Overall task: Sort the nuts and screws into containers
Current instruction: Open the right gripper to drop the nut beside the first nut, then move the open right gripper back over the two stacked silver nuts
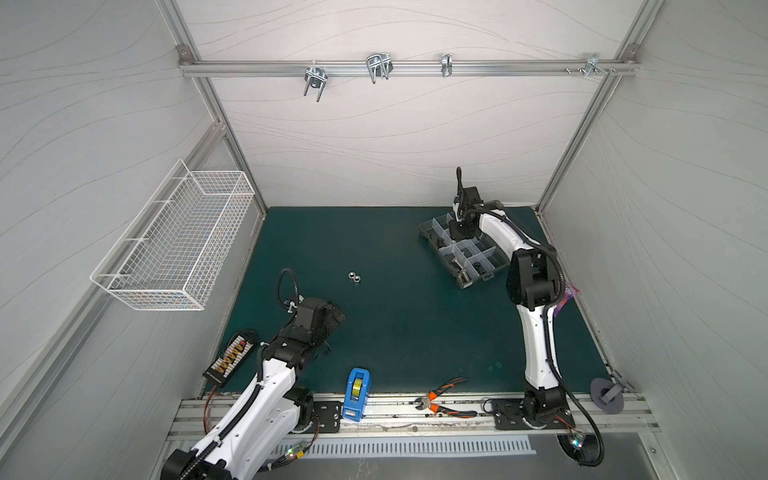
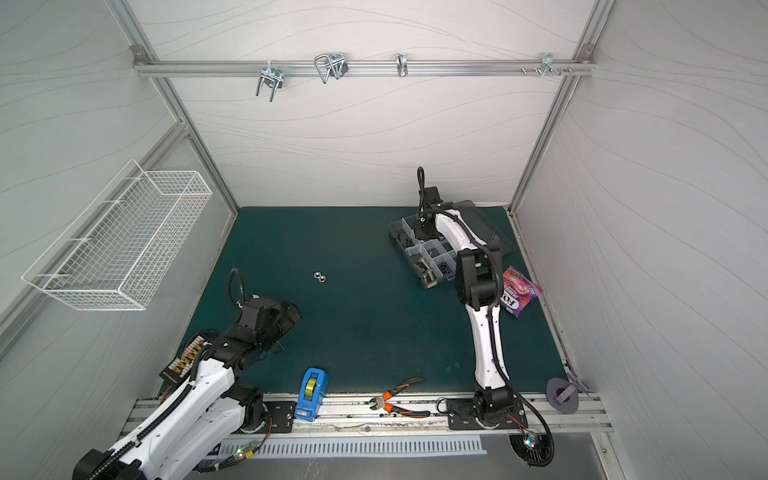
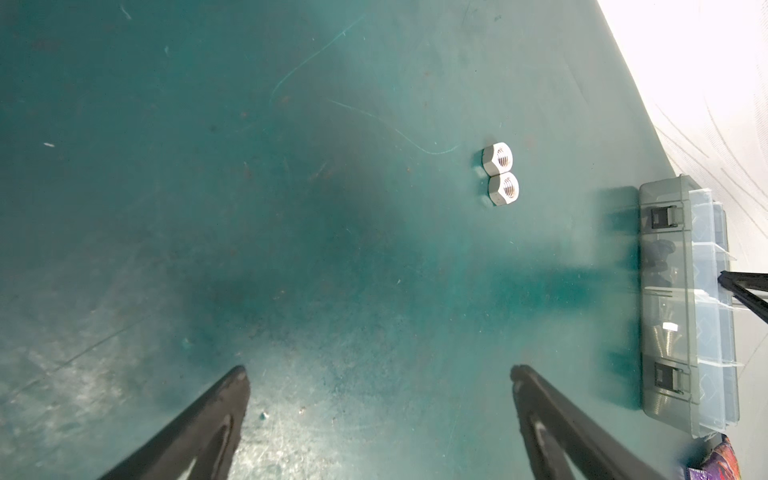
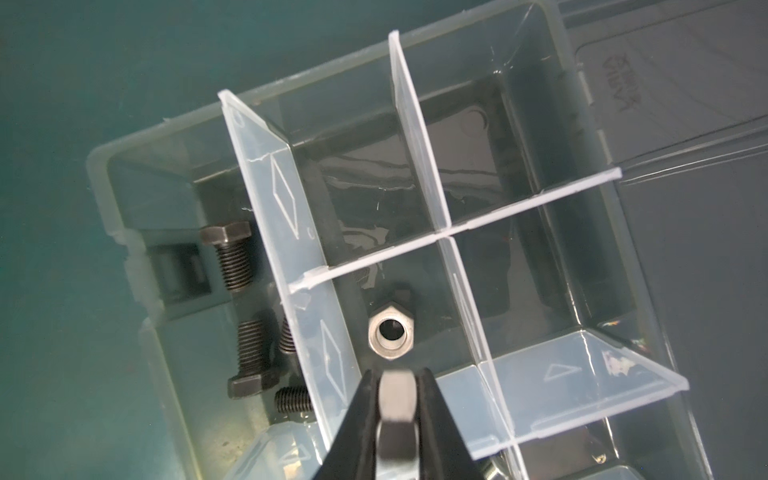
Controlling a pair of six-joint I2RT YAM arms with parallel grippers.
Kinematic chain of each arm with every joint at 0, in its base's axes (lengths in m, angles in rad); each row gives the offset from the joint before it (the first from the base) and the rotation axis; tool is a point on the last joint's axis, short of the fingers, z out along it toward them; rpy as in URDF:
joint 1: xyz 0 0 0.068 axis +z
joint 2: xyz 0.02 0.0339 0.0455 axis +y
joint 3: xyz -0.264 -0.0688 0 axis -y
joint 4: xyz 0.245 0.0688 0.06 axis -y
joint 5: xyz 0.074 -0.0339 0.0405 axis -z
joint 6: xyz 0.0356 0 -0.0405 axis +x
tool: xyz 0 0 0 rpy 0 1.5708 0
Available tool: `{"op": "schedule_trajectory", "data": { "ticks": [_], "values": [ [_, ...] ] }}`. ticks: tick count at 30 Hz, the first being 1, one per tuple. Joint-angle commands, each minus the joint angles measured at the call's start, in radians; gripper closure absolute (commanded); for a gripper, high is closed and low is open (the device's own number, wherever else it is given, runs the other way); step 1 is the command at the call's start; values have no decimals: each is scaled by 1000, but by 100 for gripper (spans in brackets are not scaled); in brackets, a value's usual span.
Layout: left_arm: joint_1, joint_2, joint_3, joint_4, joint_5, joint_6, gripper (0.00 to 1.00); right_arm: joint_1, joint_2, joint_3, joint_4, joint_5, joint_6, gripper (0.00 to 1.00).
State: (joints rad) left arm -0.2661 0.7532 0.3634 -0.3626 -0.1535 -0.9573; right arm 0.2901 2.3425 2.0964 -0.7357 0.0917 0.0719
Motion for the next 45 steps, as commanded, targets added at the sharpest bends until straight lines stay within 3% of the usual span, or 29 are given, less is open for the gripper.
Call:
{"op": "schedule_trajectory", "data": {
  "ticks": [1,22,32,45],
  "values": [
    [5,-8,32,-14,-24,-3,1,-3,18,25,-31,-13,-12,76],
    [5,-4,34,-12,-18,-1,1,35,-137,-61,-11,-51,-13,71],
    [5,-4,28,-11,-16,-1,1,195,-219,-127,30,-51,-27,67],
    [5,-7,20,-8,-13,-5,1,399,-139,-61,21,-59,-49,56]
  ]
}}
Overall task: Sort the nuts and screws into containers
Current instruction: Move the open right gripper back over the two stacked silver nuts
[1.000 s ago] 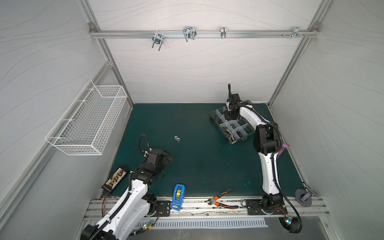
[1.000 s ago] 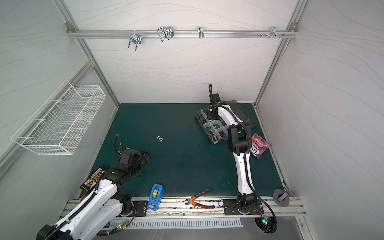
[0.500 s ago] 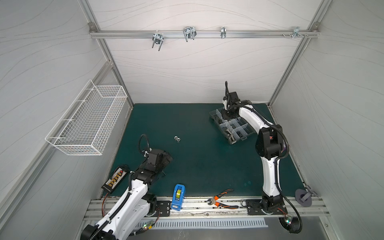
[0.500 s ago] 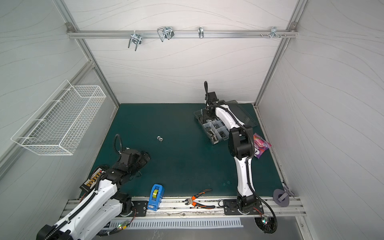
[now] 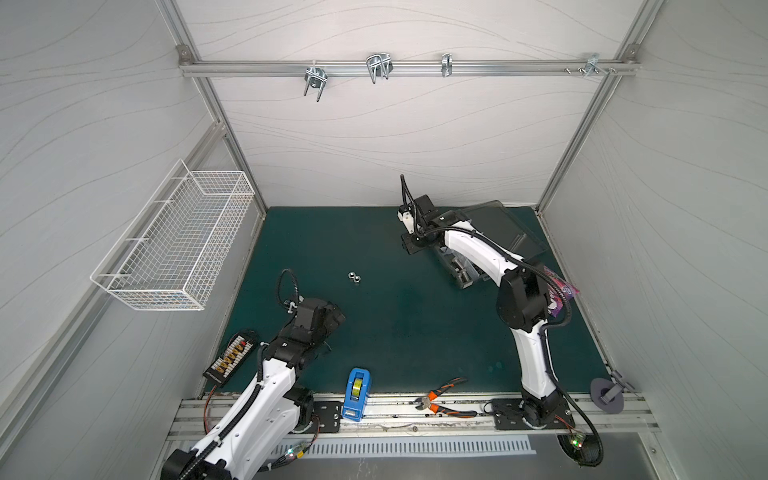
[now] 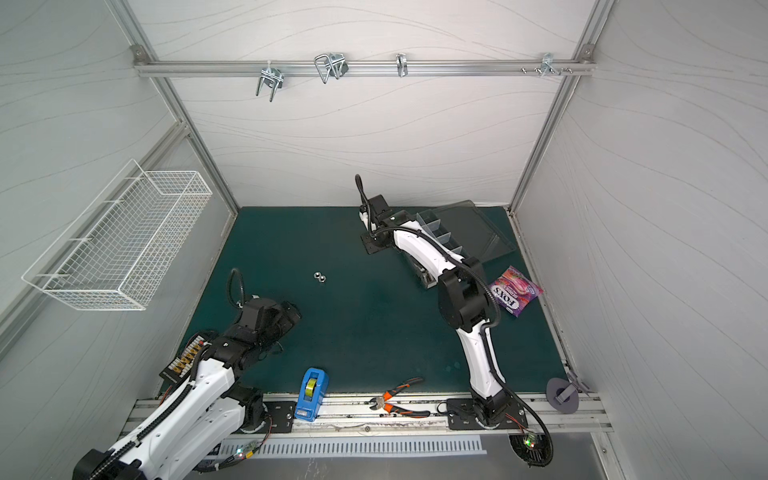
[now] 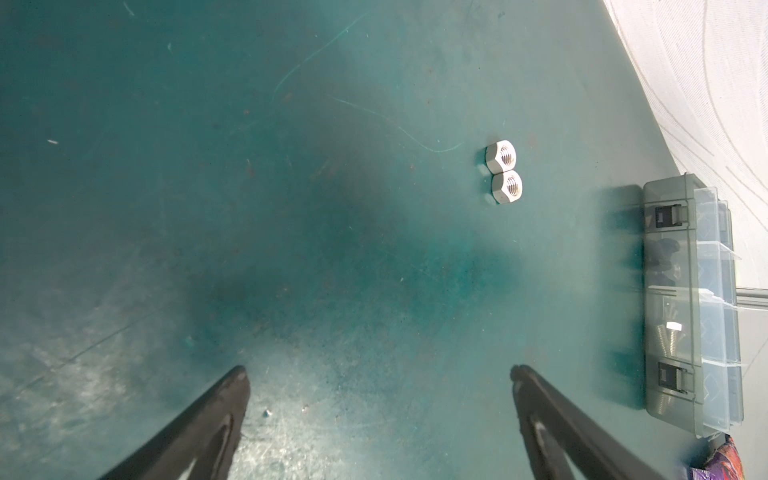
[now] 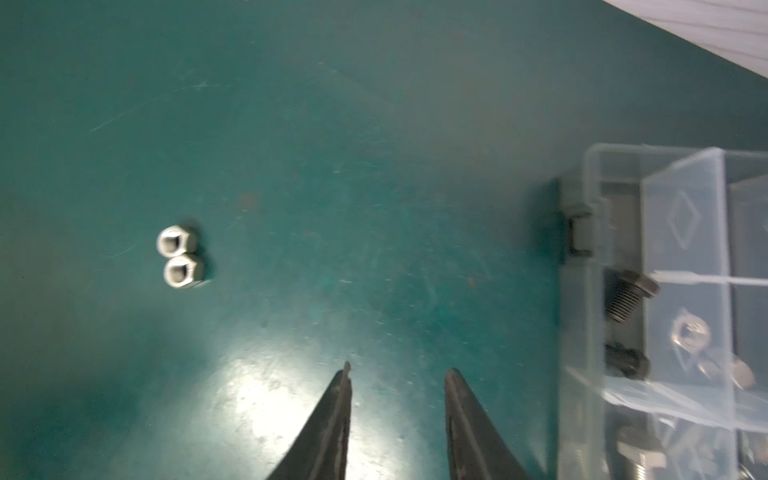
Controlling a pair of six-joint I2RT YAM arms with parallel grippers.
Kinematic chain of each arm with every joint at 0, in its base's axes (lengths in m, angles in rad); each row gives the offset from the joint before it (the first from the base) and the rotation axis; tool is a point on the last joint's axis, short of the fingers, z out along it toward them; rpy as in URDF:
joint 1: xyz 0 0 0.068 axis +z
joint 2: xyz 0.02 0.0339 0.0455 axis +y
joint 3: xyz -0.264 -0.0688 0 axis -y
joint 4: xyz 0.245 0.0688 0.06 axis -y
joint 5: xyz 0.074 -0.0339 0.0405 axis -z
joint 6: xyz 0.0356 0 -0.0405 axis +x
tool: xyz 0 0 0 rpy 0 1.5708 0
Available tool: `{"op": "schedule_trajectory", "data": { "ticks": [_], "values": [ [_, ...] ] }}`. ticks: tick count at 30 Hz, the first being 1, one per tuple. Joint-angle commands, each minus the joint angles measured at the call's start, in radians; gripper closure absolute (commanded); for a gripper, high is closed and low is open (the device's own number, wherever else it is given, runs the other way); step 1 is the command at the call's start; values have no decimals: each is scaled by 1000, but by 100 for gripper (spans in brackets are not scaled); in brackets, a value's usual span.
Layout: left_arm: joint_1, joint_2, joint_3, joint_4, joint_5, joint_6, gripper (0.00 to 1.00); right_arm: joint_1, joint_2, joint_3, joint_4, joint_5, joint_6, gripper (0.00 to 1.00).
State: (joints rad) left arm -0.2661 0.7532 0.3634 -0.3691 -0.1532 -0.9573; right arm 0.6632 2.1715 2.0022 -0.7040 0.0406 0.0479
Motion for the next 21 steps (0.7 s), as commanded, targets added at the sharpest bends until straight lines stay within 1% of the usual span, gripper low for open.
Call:
{"op": "schedule_trajectory", "data": {
  "ticks": [1,6,9,12,21],
  "values": [
    [5,-6,18,-1,-14,-4,1,35,38,39,-9,-11,-25,54],
    [5,-3,18,-1,-13,-4,1,80,70,60,-6,-40,-25,34],
    [5,-3,16,1,-13,-4,1,109,89,69,-5,-47,-28,25],
    [5,-3,14,3,-13,-4,1,133,110,82,-6,-49,-37,22],
    [5,-3,11,3,-13,-4,1,197,181,143,-19,-36,-65,22]
  ]
}}
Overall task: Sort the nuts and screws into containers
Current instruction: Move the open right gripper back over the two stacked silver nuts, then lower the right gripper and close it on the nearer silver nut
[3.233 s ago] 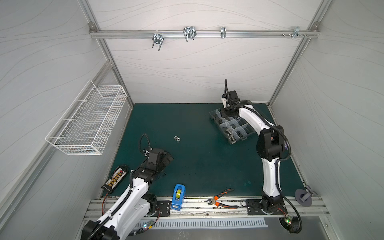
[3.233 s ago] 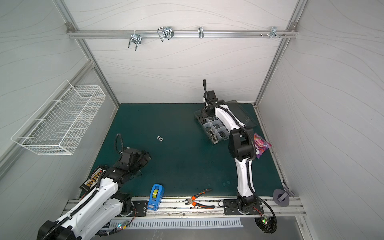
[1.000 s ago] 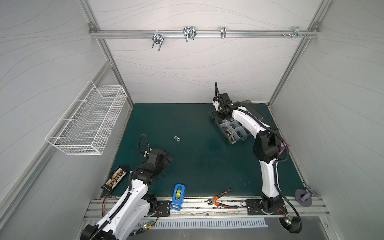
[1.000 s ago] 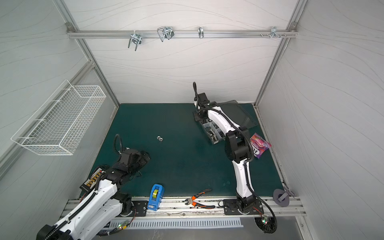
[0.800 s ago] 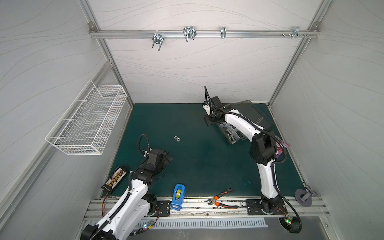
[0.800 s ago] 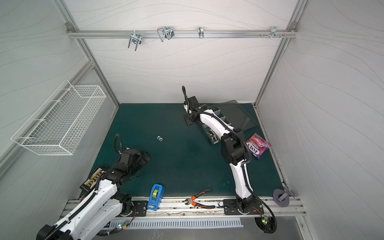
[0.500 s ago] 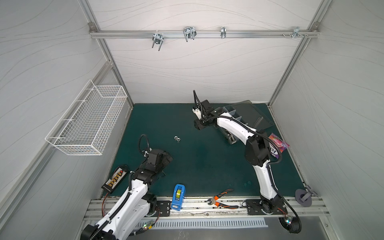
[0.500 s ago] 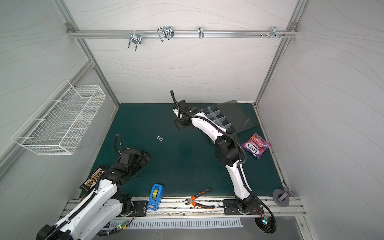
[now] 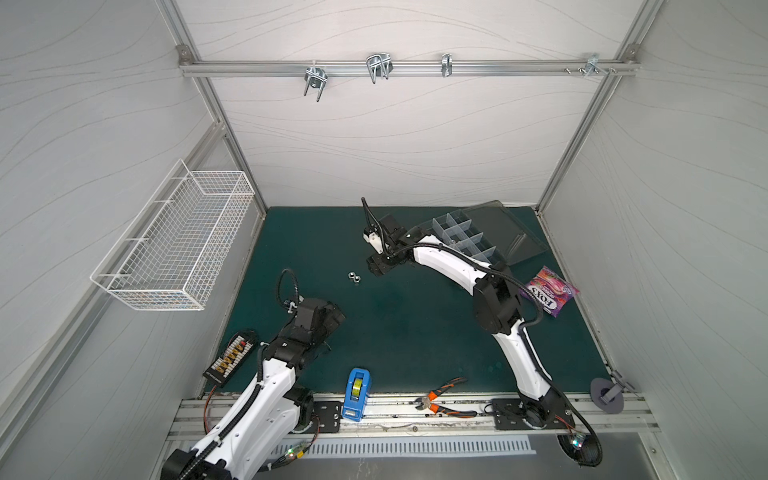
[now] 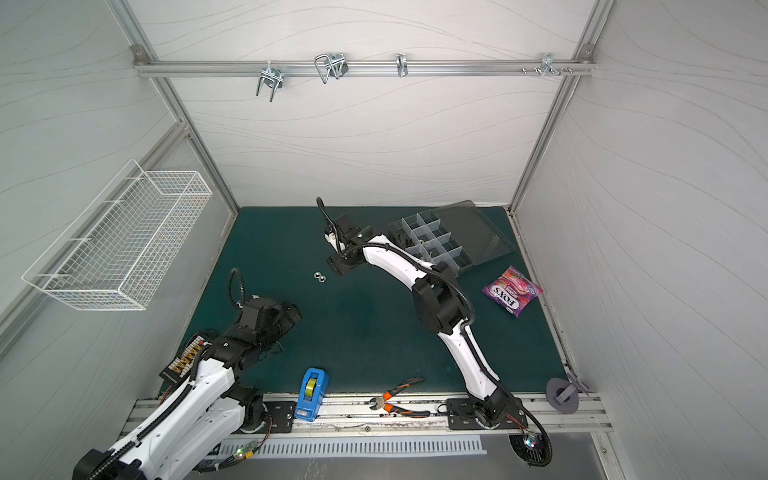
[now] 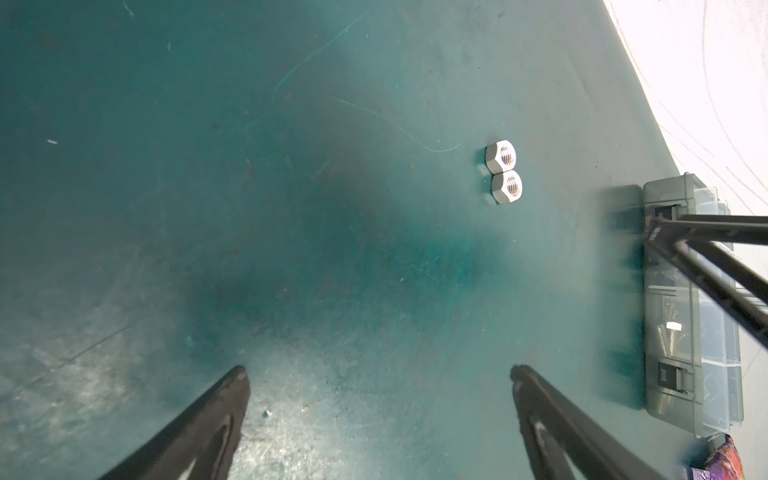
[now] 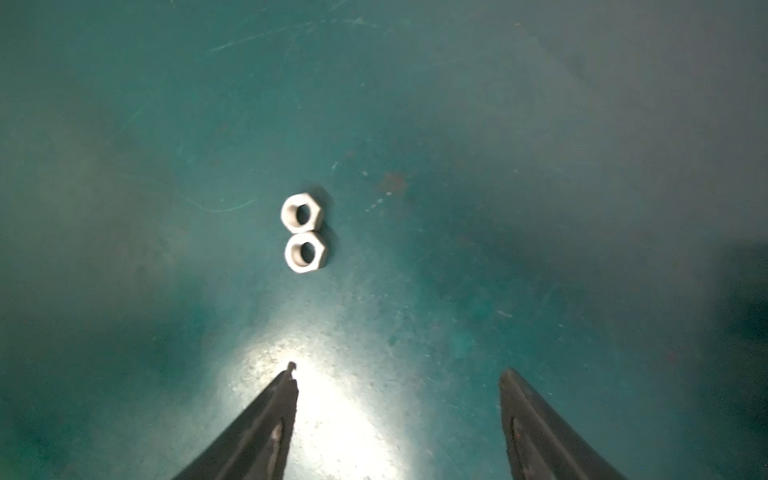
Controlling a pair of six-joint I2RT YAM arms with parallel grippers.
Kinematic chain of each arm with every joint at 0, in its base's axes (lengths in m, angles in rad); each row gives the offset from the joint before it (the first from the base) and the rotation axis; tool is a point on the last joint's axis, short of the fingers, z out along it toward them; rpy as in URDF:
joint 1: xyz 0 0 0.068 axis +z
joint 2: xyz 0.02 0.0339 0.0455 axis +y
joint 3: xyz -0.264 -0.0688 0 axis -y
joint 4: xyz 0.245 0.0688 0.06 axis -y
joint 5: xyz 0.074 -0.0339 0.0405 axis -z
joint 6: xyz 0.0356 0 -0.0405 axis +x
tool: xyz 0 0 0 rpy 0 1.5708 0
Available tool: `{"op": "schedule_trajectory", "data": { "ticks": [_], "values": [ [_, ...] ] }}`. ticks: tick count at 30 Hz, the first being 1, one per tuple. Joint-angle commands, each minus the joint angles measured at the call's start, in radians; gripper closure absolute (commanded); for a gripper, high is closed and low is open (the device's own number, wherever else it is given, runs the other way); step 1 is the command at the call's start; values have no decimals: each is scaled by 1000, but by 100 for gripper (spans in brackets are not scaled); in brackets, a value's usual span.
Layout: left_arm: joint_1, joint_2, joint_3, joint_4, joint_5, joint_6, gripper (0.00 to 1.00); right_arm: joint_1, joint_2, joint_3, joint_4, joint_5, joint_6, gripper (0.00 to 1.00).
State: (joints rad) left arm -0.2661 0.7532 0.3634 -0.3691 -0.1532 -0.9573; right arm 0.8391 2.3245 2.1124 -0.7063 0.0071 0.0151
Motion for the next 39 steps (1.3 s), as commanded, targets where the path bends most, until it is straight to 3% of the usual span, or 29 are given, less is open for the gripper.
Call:
{"op": "schedule_trajectory", "data": {
  "ticks": [1,4,10,20,27,39],
  "values": [
    [5,-3,11,2,-13,-4,1,27,35,37,-16,1,-37,22],
    [5,-4,11,2,-12,-2,1,45,55,51,-17,14,-51,20],
    [5,-7,3,3,-14,-3,1,74,82,64,-12,45,-74,1],
    [5,-15,9,-1,-17,0,1,87,108,69,-5,105,-88,1],
    [5,-14,22,-9,-19,3,1,88,132,70,14,74,-99,1],
    [5,-8,28,-20,-22,22,1,97,238,167,70,25,-115,18]
  ]
}}
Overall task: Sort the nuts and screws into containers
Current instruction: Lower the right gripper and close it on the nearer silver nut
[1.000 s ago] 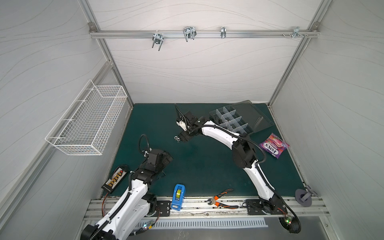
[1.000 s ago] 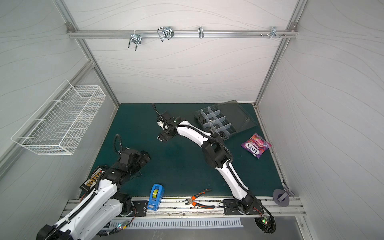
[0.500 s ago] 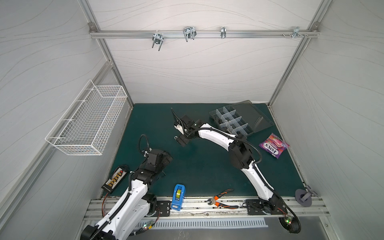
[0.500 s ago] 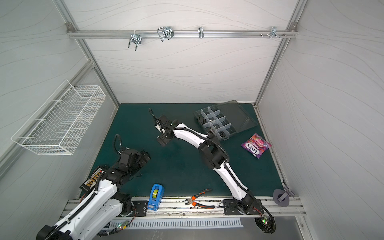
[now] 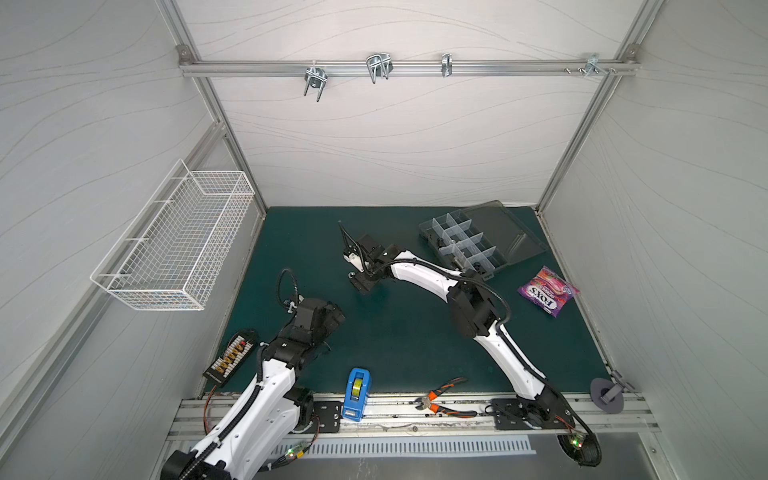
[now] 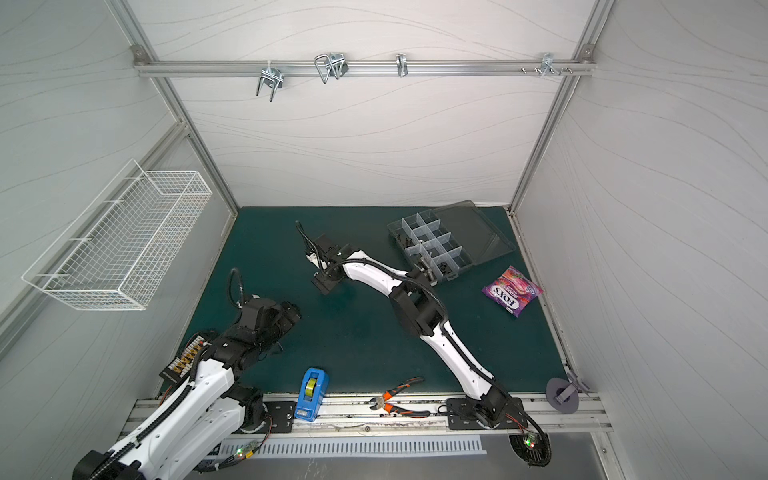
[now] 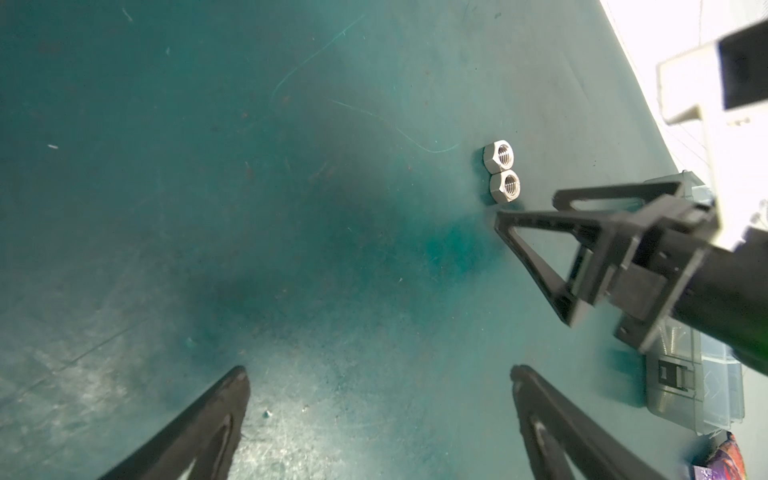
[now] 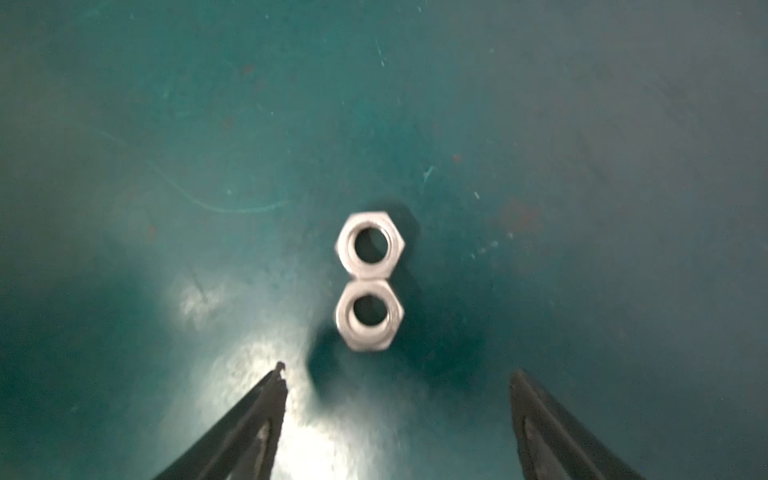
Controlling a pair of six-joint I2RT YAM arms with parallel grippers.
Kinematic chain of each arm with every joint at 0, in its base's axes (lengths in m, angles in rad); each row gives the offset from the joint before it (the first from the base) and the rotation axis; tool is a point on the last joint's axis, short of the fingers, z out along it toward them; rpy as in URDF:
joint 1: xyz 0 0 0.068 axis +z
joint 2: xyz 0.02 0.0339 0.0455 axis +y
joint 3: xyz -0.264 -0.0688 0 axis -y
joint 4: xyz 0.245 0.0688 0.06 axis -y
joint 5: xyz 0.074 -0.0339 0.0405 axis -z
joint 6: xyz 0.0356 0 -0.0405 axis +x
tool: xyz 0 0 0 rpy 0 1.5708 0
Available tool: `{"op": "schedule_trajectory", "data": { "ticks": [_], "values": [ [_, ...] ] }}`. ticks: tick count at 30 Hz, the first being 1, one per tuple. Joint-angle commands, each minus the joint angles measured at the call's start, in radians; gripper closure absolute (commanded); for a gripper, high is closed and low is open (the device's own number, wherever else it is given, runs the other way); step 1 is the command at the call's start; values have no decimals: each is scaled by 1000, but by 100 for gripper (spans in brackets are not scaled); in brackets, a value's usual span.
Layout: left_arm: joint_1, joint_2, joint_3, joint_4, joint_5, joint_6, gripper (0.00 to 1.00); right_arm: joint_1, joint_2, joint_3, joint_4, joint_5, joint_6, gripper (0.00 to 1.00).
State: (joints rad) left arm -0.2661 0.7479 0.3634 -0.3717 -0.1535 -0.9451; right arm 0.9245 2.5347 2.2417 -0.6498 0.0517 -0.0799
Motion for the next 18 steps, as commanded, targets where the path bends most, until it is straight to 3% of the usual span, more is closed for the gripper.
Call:
{"op": "schedule_trajectory", "data": {
  "ticks": [1,12,18],
  "values": [
    [5,-4,28,-18,-21,9,1,11,35,46,16,-19,-20,20],
    [5,-8,26,-19,-22,9,1,11,74,83,25,-35,-24,39],
    [5,-6,24,-17,-20,6,1,10,108,120,8,-46,-25,43]
  ]
}}
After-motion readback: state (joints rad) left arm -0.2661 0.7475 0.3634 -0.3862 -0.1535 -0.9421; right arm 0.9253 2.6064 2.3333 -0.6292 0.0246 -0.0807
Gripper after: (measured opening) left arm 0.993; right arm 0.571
